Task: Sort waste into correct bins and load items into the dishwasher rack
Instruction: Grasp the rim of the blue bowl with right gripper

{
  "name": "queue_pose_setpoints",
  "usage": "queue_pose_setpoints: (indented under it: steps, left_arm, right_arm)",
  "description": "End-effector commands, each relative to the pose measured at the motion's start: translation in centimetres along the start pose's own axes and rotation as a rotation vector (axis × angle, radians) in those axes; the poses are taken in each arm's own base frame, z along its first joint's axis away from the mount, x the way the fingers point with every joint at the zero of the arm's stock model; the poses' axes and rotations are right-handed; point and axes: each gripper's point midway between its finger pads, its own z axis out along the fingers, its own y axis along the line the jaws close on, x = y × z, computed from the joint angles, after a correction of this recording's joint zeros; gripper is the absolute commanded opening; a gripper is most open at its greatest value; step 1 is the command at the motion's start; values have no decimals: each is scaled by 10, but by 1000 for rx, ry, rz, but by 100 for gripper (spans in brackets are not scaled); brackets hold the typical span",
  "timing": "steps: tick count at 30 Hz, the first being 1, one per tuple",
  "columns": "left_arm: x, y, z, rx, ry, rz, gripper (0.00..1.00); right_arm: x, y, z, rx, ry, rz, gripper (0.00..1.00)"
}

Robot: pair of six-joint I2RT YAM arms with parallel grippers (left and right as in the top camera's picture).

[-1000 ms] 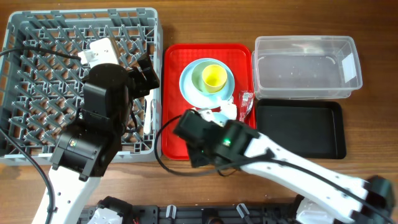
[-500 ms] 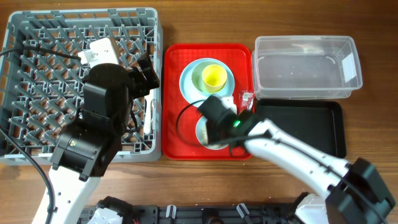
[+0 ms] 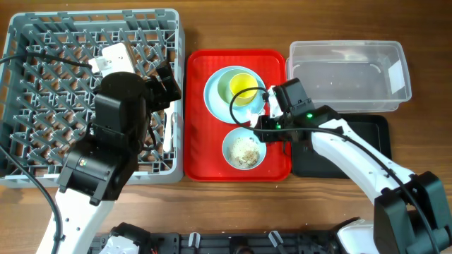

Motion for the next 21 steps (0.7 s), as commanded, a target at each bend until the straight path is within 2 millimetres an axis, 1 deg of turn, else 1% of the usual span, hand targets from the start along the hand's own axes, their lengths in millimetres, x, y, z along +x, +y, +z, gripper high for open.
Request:
queue_pose_setpoints:
  steps: [1, 3, 4, 6, 8, 9, 10, 13, 14, 15, 16, 17, 18, 20, 21]
  left_arm:
    - [-3, 0, -1, 4, -7, -22, 100]
    - [-3, 0, -1, 4, -7, -22, 100]
    - [-3, 0, -1, 3, -7, -22, 100]
    - [-3, 0, -1, 3, -7, -22, 100]
    - [-3, 0, -1, 3, -7, -23, 100]
    - [-3, 0, -1, 3, -7, -22, 100]
    - [-3, 0, -1, 3, -7, -22, 100]
    - [-3, 0, -1, 3, -7, -22, 100]
    - [-3, 0, -1, 4, -7, -22, 100]
    - [-3, 0, -1, 3, -7, -22, 100]
    - [-3, 0, -1, 4, -7, -22, 100]
    - [-3, 0, -1, 4, -7, -22, 100]
    - [-3, 0, -1, 4, -7, -22, 100]
    - [-3, 0, -1, 3, -7, -22, 100]
    - [-3, 0, -1, 4, -7, -22, 100]
  right_arm:
    - [-10, 42, -29, -152, -70, -103, 33]
    - [-10, 64, -53, -192, -131, -161, 34]
    - [-4, 76, -59, -212, -135, -194, 35]
    - [11, 91, -56, -203, -111, -240, 35]
    - [27, 97, -41, -145, -79, -235, 36]
    - [38, 99, -28, -84, -60, -242, 38]
    - [45, 98, -17, -38, -47, -250, 38]
    - [53, 94, 11, 58, -36, -271, 40]
    - [53, 90, 20, 76, -26, -272, 44]
    - [55, 88, 29, 84, -10, -268, 52]
    - [58, 88, 38, 74, 9, -265, 55]
    - [63, 94, 48, 33, 41, -265, 55]
    - [65, 96, 53, 16, 53, -267, 55]
    - [65, 96, 56, 15, 58, -266, 52]
    - [65, 96, 56, 15, 58, -266, 47]
